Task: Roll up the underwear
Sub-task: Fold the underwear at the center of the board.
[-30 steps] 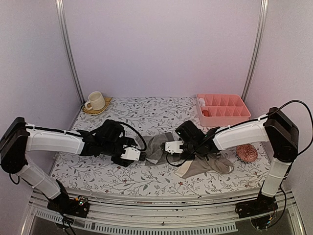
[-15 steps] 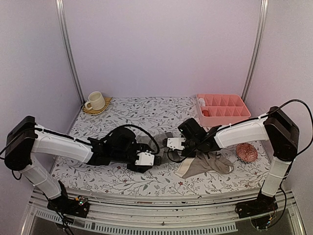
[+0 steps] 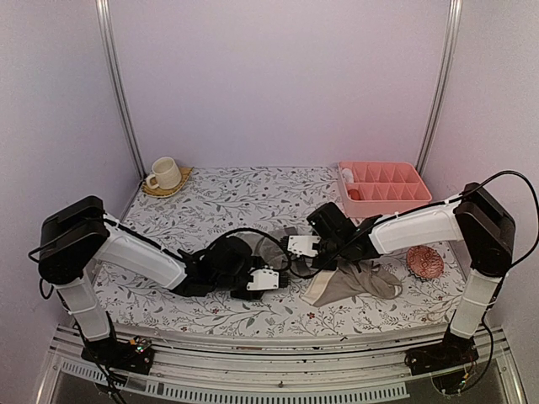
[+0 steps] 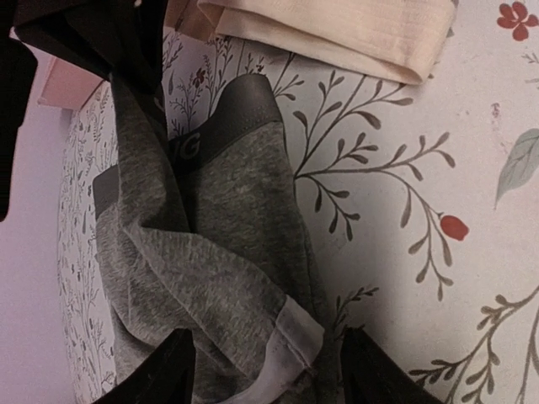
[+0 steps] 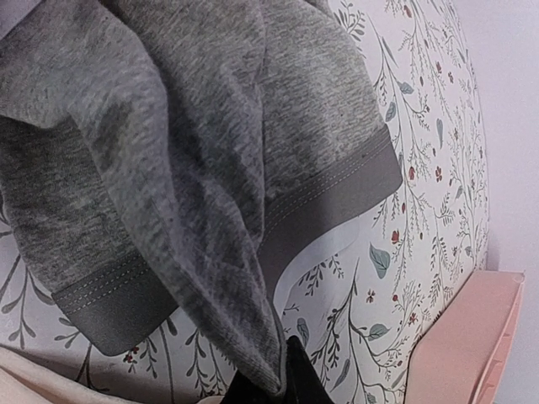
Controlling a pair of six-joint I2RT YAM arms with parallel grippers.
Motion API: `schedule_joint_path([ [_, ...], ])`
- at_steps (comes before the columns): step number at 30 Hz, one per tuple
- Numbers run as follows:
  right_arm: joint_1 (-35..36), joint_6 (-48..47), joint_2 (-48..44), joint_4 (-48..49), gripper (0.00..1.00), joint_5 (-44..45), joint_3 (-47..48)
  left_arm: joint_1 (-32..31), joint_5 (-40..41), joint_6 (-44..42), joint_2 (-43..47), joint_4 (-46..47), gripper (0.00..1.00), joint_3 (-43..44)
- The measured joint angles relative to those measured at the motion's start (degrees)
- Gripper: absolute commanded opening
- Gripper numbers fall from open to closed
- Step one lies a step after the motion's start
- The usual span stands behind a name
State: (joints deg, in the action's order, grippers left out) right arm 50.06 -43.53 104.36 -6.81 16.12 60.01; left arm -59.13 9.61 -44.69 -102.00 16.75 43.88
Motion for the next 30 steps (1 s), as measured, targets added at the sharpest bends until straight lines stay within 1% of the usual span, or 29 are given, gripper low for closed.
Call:
schedule_joint_path([
  [4,0.0,0.1,0.1,0.0,0.06,0.0,0.0,-0.1,0.9,0.4,-0.2,0.9,0.55,0.2],
  [7,0.0,0.1,0.2,0.0,0.06,0.0,0.0,-0.2,1.2,0.8,-0.4,1.4,0.48,0.3],
  [11,0.0,0.2,0.8,0.0,0.06,0.0,0.0,-0.5,1.3,1.0,-0.6,1.5,0.27,0.3],
  [12,0.0,0.3,0.9,0.0,0.06,0.0,0.0,-0.6,1.2,1.1,-0.7,1.6,0.23,0.3],
  [13,0.0,0.3,1.0,0.0,0.06,0.0,0.0,-0.6,1.3,1.1,-0.8,1.6,0.22,0.3],
  [16,0.0,0.3,1.0,0.0,0.06,0.0,0.0,-0.8,1.5,1.2,-0.9,1.8,0.10,0.3],
  [17,0.0,0.3,1.0,0.0,0.05,0.0,0.0,-0.8,1.5,1.2,-0.9,1.8,0.08,0.3],
  [19,0.0,0.3,1.0,0.0,0.06,0.0,0.0,-0.8,1.6,1.4,-0.9,1.8,0.00,0.3],
  [24,0.0,0.5,1.0,0.0,0.05,0.0,0.1,-0.9,3.0,0.7,0.5,1.9,0.00,-0.1],
  [30,0.0,0.4,1.0,0.0,0.05,0.0,0.2,-0.1,5.2,-1.1,4.6,2.7,0.00,-1.5],
])
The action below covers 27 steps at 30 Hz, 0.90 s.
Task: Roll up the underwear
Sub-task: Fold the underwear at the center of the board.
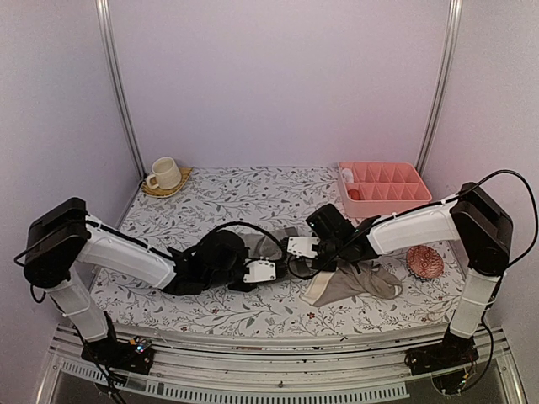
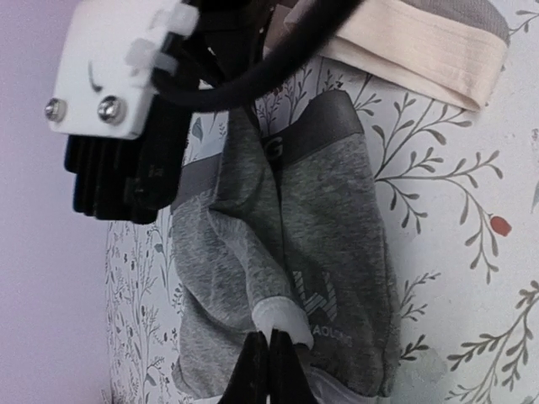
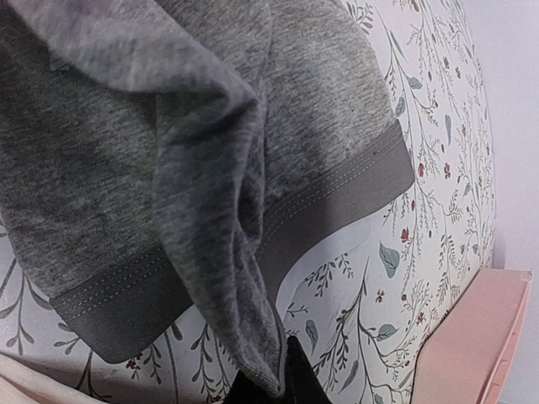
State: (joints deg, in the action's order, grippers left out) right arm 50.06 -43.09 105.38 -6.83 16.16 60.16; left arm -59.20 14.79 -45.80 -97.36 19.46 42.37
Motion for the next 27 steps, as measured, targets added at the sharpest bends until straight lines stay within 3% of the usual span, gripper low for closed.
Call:
schedule_joint_path([
  [11,0.2,0.0,0.0,-0.7,0.05,-2.0,0.3,8.6,-4.1,-7.7,10.0,-1.6,0.00,-0.5],
  [17,1.2,0.0,0.0,-1.9,0.07,-3.7,0.3,9.2,-11.4,-10.2,14.9,-6.2,0.00,-3.9],
  [27,2.6,0.3,0.0,-4.5,0.09,-4.6,0.5,9.0,-17.7,-11.2,15.8,-11.3,0.00,-7.7],
])
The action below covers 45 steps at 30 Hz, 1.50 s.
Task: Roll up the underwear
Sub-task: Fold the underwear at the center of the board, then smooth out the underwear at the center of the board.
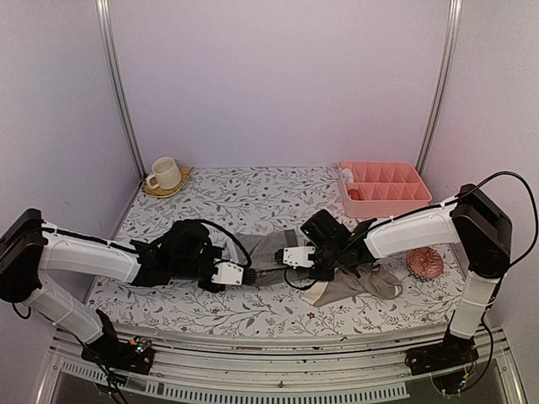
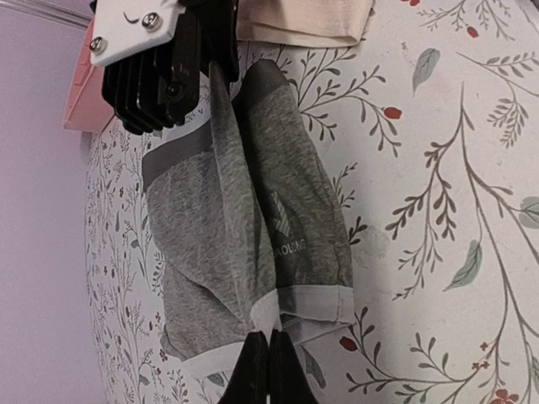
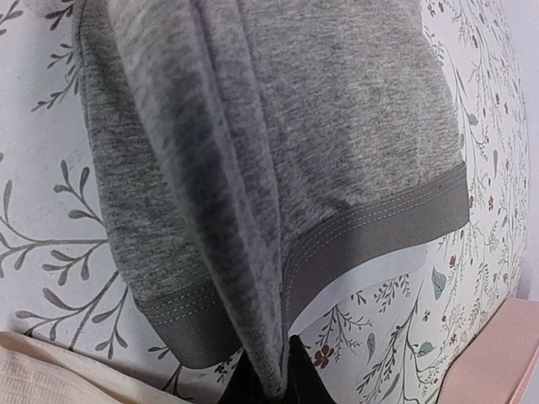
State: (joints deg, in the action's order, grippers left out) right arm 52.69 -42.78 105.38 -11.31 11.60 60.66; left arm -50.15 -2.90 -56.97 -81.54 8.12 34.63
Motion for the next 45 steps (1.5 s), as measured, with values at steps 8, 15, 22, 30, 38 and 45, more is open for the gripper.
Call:
schedule_joint_path([
  [8,1.4,0.8,0.0,-2.4,0.32,-0.2,0.9,-0.2,-1.2,0.0,-2.0,-0.4,0.00,-0.4],
  [15,2.1,1.6,0.0,-5.8,0.59,-1.2,2.0,-0.2,-1.3,-0.2,-2.0,-1.8,0.24,-0.6],
  [22,2.7,3.5,-1.6,-9.8,0.67,-1.8,3.2,-0.3,-1.5,-0.4,-2.0,-3.3,0.47,-0.7],
  [30,2.9,7.1,-7.1,-10.5,0.64,-1.7,5.8,2.3,-3.0,0.5,2.4,-5.8,0.98,-0.5],
  [38,2.0,17.6,-6.9,-6.3,0.21,-3.1,9.4,14.0,-7.2,12.1,-2.8,-8.3,0.73,16.0],
  [45,1.0,25.1,-2.6,-2.1,0.05,-3.1,9.4,15.7,-7.3,19.7,-17.3,-12.1,0.49,27.8],
])
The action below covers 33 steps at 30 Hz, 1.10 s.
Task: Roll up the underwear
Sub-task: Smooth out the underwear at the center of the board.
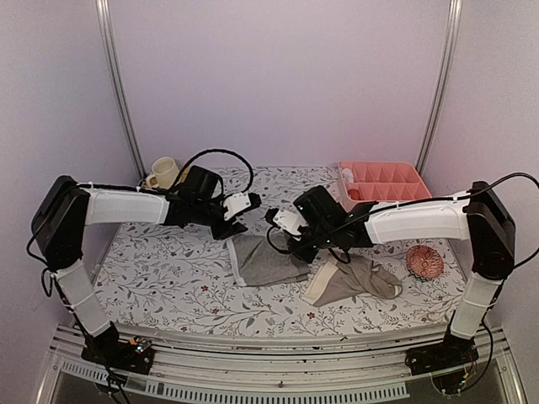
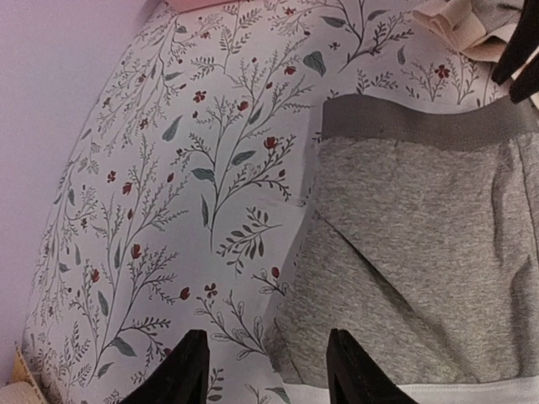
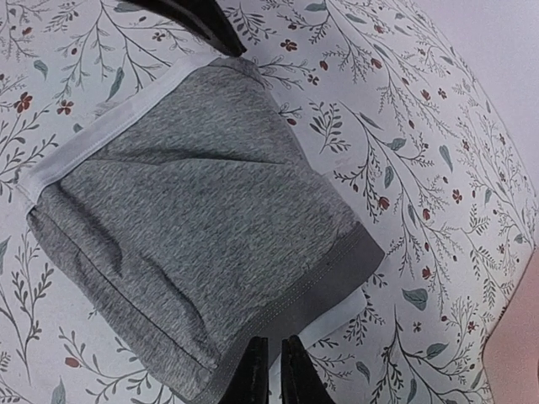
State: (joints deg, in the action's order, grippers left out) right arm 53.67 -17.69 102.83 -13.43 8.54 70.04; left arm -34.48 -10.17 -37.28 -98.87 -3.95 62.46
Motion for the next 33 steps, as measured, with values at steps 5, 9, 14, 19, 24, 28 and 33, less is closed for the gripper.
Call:
schedule_joint_path([
  [5,-2.5,3.7,3.9,1.9,0.03,0.0,1.2,0.0,0.7,1.9,-7.5,-2.8,0.44,3.4],
  [9,-7.3,6.8,8.0,3.7,0.04,-4.3,6.2,0.0,0.7,2.9,-9.8,-4.8,0.41,4.8],
  [14,-11.1,10.1,12.7,6.0,0.03,-10.4,11.7,0.0,0.7,4.3,-11.6,-5.2,0.40,7.3],
  [19,-11.8,12.7,17.3,6.8,0.04,-15.4,14.1,0.2,1.5,5.8,-14.5,-5.3,0.40,8.5],
  [24,-12.4,16.0,18.9,6.2,0.24,-17.6,13.8,0.6,2.3,6.5,-15.9,-5.7,0.43,7.4],
  [28,-13.6,18.2,17.4,7.1,0.32,-17.8,11.6,1.0,2.8,6.7,-15.9,-5.2,0.45,6.3],
  [33,-14.9,20.0,15.7,7.1,0.39,-17.8,10.2,1.3,2.9,6.7,-15.3,-3.7,0.50,5.1],
])
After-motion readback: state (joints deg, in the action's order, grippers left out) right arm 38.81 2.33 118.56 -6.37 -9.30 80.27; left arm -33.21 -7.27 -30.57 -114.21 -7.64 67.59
